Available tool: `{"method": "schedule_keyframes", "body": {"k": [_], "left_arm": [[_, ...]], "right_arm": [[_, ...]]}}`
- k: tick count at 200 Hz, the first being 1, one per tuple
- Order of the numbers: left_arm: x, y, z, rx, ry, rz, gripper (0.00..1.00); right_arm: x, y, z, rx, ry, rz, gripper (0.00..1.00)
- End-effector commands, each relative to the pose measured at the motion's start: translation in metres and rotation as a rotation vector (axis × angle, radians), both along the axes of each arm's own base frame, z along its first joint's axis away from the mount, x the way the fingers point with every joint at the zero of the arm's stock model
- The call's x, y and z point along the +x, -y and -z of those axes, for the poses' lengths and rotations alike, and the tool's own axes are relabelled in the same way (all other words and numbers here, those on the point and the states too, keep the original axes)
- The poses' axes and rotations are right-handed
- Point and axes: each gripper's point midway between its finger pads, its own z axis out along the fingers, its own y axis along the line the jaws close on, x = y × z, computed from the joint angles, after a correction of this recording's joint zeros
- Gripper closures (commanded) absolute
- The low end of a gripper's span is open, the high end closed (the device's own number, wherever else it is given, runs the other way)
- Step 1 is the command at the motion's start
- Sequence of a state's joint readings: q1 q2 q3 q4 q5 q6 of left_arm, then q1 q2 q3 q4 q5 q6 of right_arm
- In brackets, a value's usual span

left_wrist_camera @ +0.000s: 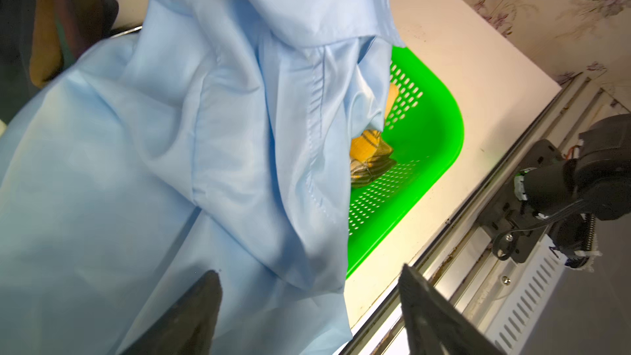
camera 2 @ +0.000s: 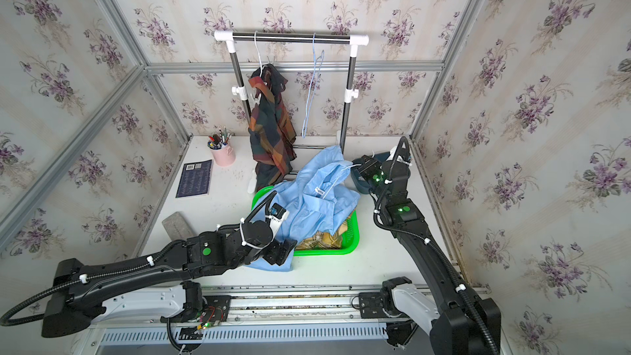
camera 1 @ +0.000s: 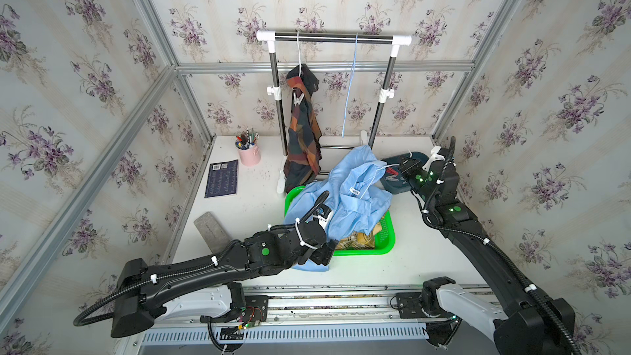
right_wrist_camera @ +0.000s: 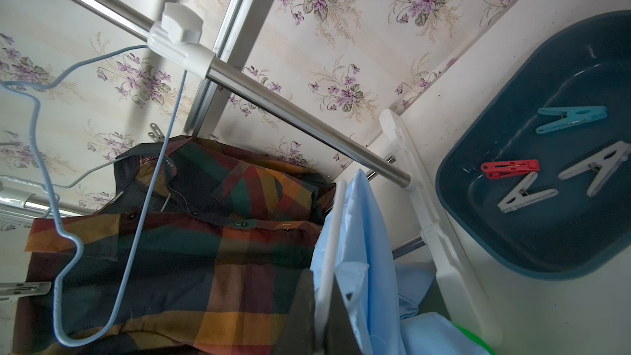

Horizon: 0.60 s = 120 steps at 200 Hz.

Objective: Remove the clothespins securing long-sleeve shirts to the hanger
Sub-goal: Remove the long-sleeve shirt from the hanger.

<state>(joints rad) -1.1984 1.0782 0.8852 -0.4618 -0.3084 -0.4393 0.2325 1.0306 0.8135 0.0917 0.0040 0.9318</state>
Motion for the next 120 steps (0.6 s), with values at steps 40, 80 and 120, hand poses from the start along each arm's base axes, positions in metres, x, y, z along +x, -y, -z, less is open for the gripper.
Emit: {"method": "schedule_keyframes", "body": {"k": [40,80,120], "left_arm": [[0.021,0.021,0.009,0.029,0.016,-0.008,0.15],[0.055,0.021,0.026,0.042,0.007,-0.138,0.33],[0.059,0.015,0.026,0.044,0.022,-0.147,0.82]], "right_arm": [[-0.004,-0.006,-0.03,0.037,0.062,-0.038,1.0],[-0.008,-0.007,-0.036,0.046,0.071,-0.048,1.0],[-0.008,-0.006,-0.039,0.043,0.079,-0.041,1.0]]}}
